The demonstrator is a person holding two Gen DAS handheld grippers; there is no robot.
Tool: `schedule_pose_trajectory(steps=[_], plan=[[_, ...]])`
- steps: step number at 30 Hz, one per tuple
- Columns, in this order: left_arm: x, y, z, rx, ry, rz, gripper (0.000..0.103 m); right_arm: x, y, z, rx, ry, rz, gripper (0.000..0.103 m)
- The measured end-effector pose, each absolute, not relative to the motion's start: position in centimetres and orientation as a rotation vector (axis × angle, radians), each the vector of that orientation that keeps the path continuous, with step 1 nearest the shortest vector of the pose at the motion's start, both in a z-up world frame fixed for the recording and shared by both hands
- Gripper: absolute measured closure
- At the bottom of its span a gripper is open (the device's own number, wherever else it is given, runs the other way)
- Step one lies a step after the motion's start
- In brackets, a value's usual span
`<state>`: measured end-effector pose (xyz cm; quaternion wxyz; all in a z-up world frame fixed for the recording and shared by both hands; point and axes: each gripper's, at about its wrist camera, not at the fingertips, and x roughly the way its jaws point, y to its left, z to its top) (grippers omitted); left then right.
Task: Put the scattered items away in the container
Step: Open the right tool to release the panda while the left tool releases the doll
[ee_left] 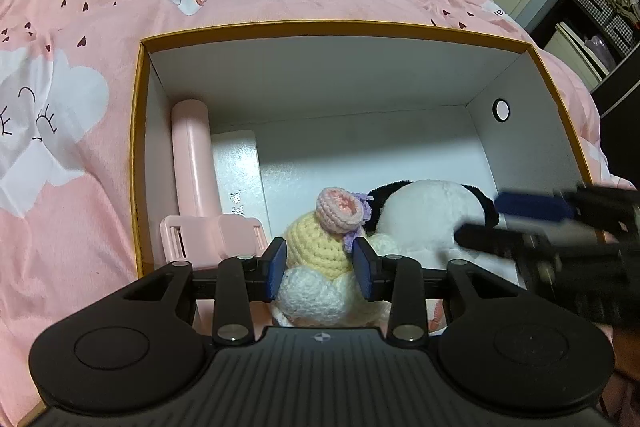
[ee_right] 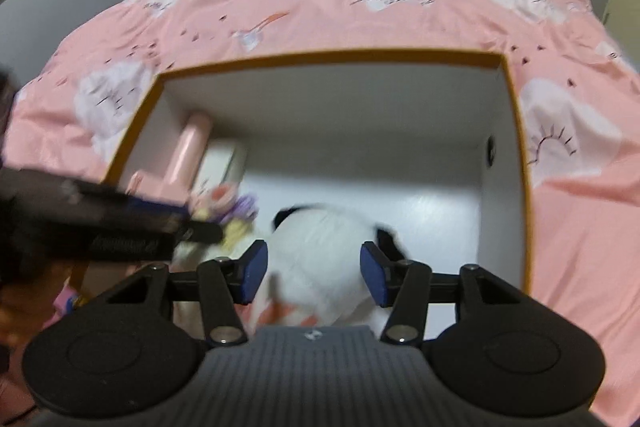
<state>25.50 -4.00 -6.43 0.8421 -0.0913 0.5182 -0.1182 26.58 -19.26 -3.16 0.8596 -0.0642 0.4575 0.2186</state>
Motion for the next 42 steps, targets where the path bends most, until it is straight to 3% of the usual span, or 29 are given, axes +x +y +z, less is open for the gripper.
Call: schedule_pose_trajectory(steps=[7, 19, 34, 42], plan=[[25.6, -3.7, -6.4, -0.218, 1.097, -0.250, 0.061, 30.3, -18.5, -5.6, -0.111, 1.017, 0.458, 0.049], [25.8, -3.6, -6.8, -0.229, 1.084, -0.242, 0.061, 29.2, -18.2, -6.4, -0.148, 1.055, 0.540, 0.052], [21.5, -4.9, -3.5, -0.112, 0.985, -0.170, 0.060, 23.7, -16.8, -3.6, -0.326, 0.845, 0.467, 0.046], [18.6, -4.1, -0.8, -0.097, 0.951, -0.141, 0.060, 19.9, -17.4, -1.0, -0.231, 0.756, 0.475, 0.043]])
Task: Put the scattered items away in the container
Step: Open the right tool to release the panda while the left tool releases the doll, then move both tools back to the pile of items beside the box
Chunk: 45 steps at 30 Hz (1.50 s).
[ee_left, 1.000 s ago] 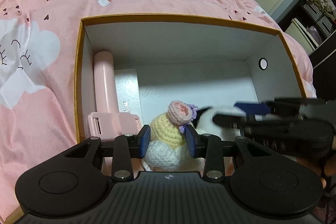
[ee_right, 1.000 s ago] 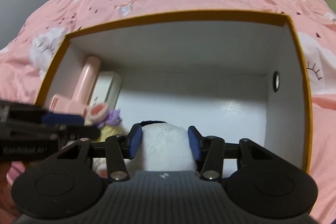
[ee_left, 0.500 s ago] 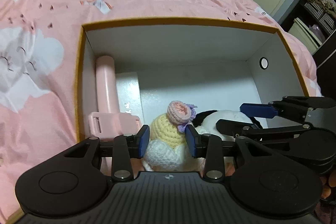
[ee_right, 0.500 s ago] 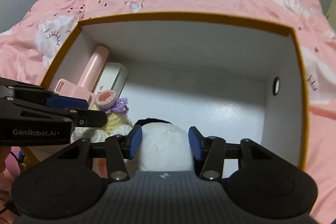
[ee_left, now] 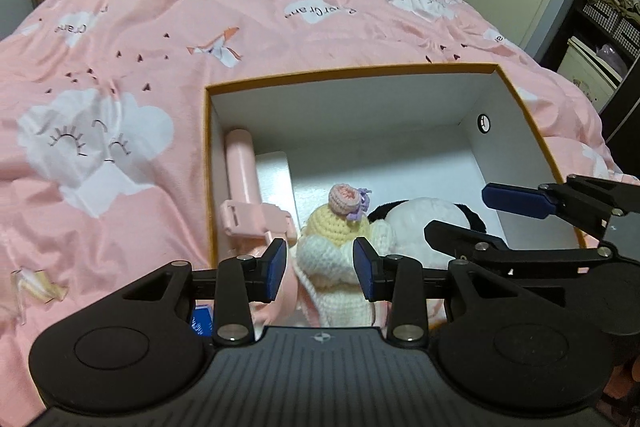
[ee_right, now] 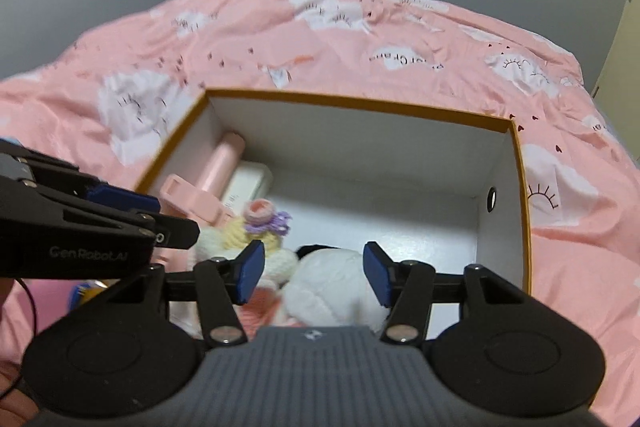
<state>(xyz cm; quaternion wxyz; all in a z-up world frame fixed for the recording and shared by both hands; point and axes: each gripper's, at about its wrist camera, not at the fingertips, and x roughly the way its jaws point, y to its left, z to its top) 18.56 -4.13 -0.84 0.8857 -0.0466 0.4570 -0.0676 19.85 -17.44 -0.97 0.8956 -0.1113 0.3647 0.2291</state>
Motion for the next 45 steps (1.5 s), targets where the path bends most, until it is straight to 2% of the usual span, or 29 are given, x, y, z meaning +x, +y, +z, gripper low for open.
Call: schedule_pose_trajectory(steps=[8, 12, 18, 33, 45], plan=[[14.8, -3.4, 1.0, -0.037, 0.928, -0.141, 0.060, 15.3, -16.9, 0.7, -0.193, 0.708, 0.529, 0.042], [12.7, -2.9, 1.4, -0.002, 0.937, -0.136, 0.060, 13.5, -16.6, 0.6, -0.172, 0.717, 0.568, 0.036], [9.5, -2.0, 1.5, 0.061, 0.958, -0.131, 0.060, 11.2, -15.9, -0.3, -0.176, 0.786, 0.624, 0.036], [3.7, 2.1, -2.7, 0.077, 1.097, -0.032, 0.053, 7.7, -14.4, -5.4, -0.269, 0.977, 0.653, 0.036], [2.8, 2.5, -4.7, 0.020, 1.149, -0.076, 0.052, 8.1, -14.2, -7.0, -0.235, 1.052, 0.657, 0.036]])
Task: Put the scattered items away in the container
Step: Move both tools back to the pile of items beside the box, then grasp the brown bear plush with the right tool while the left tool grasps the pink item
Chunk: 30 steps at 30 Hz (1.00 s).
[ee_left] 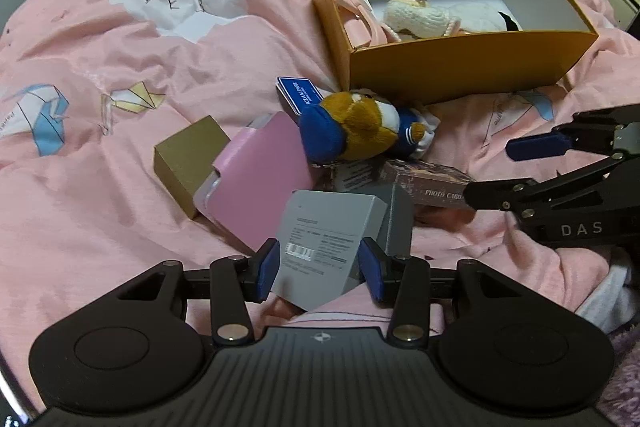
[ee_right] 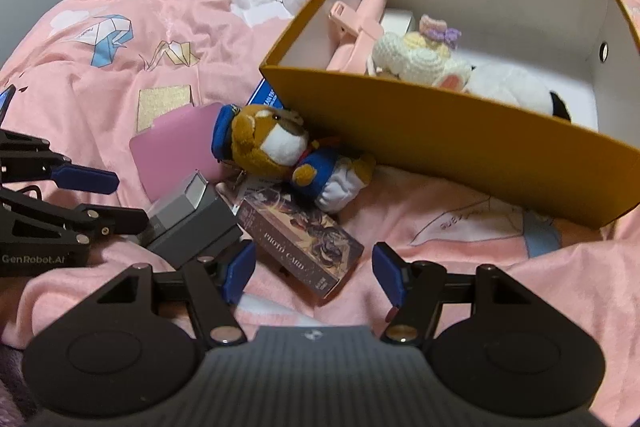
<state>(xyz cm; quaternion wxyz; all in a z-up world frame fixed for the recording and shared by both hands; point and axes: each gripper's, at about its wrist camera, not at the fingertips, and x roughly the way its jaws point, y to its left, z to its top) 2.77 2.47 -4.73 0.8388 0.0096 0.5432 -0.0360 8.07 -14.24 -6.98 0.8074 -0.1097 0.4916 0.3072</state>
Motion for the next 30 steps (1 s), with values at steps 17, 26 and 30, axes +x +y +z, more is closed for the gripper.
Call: schedule_pose_trajectory(steps=[17, 26, 30], plan=[[4.1, 3.3, -4.3, 0.018, 1.053, -0.047, 0.047, 9.3, -12.3, -7.2, -0.287, 1.012, 0.734, 0.046], [5.9, 5.4, -5.0, 0.060, 1.079, 0.032, 0.042, 10.7, -10.5, -7.0, -0.347, 0.945, 0.800, 0.047], [6.5, 6.3, -5.4, 0.040, 1.093, 0.041, 0.042, 11.3, -9.4, -7.4, -0.384, 0.949, 0.826, 0.040]])
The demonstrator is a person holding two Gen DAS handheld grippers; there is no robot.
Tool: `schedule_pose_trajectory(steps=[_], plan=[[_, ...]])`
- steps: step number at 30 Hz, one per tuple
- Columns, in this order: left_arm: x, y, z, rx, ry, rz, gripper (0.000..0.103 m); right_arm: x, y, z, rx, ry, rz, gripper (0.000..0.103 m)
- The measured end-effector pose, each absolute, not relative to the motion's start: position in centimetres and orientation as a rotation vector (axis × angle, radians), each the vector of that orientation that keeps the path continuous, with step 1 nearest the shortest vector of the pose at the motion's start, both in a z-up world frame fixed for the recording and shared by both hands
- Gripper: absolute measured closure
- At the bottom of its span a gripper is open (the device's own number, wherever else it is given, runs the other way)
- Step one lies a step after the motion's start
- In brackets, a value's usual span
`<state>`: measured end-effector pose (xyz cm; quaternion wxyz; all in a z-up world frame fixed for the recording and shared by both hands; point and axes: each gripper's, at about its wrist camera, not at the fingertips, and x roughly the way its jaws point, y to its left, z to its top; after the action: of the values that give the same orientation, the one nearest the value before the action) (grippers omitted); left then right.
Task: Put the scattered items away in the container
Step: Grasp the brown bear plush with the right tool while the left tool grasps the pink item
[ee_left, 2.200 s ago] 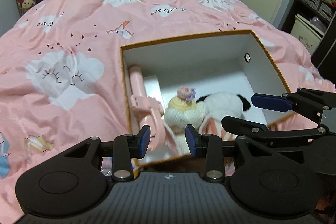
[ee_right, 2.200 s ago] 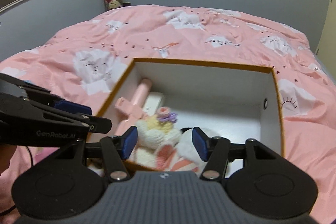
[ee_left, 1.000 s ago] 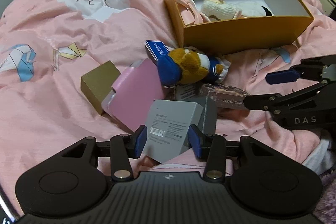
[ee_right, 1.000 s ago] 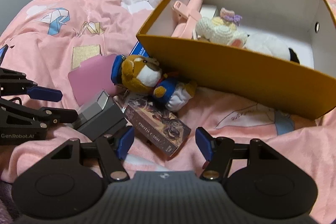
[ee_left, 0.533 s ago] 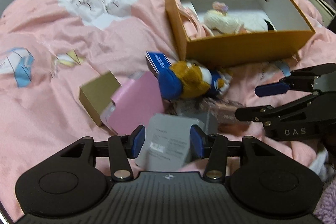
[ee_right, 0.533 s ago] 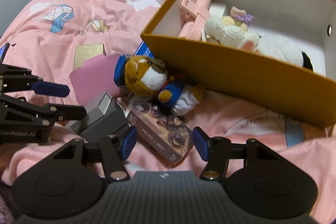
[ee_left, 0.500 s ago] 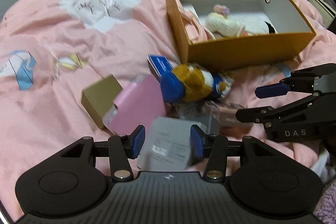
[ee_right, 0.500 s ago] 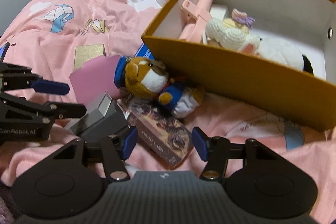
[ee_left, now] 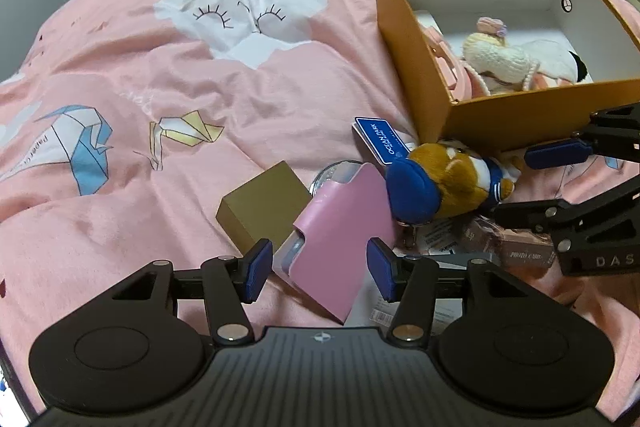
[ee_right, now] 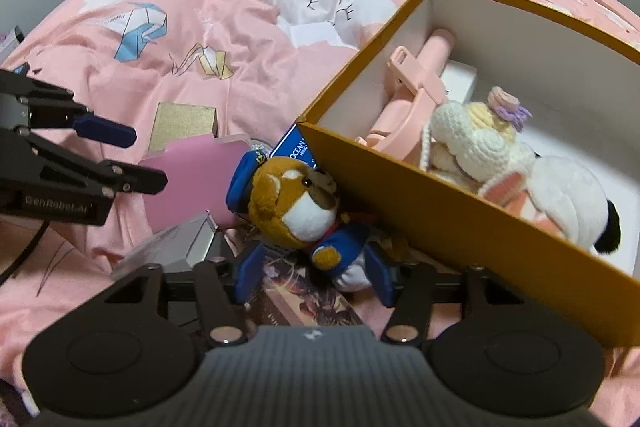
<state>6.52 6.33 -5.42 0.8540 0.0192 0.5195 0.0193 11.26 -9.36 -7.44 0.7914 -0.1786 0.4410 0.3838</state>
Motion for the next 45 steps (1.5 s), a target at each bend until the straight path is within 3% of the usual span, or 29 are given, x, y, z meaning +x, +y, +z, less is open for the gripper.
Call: schedule_pose_trajectory(steps=[14, 17, 22, 28, 32, 45], plan=[[7.9, 7.2, -6.9, 0.026, 1.111, 0.056, 0.040, 12.7, -6.3, -10.6, -0.493, 0.974, 0.854, 0.035], [8.1, 7.2, -7.3, 0.032, 1.115, 0.045, 0.035, 12.7, -6.0, -10.9, -0.505, 0.970, 0.856, 0.033], [8.5, 6.6, -7.8, 0.041, 1.118, -0.008, 0.035, 12.3, -5.7, -11.5, -0.543, 0.944, 0.842, 0.038], [8.0, 6.7, -7.4, 0.038, 1.107, 0.001, 0.052, 11.9, -6.1, -11.0, -0.532, 0.930, 0.841, 0.047], [7.1, 6.3, -6.4, 0.027, 1.083, -0.042, 0.058, 11.4, -6.7, -9.8, -0.524, 0.923, 0.847, 0.051], [7.3, 3.8, -6.0, 0.050, 1.051, -0.147, 0.061, 10.9, -8.9, -8.3, -0.449, 0.941, 0.846, 0.052]])
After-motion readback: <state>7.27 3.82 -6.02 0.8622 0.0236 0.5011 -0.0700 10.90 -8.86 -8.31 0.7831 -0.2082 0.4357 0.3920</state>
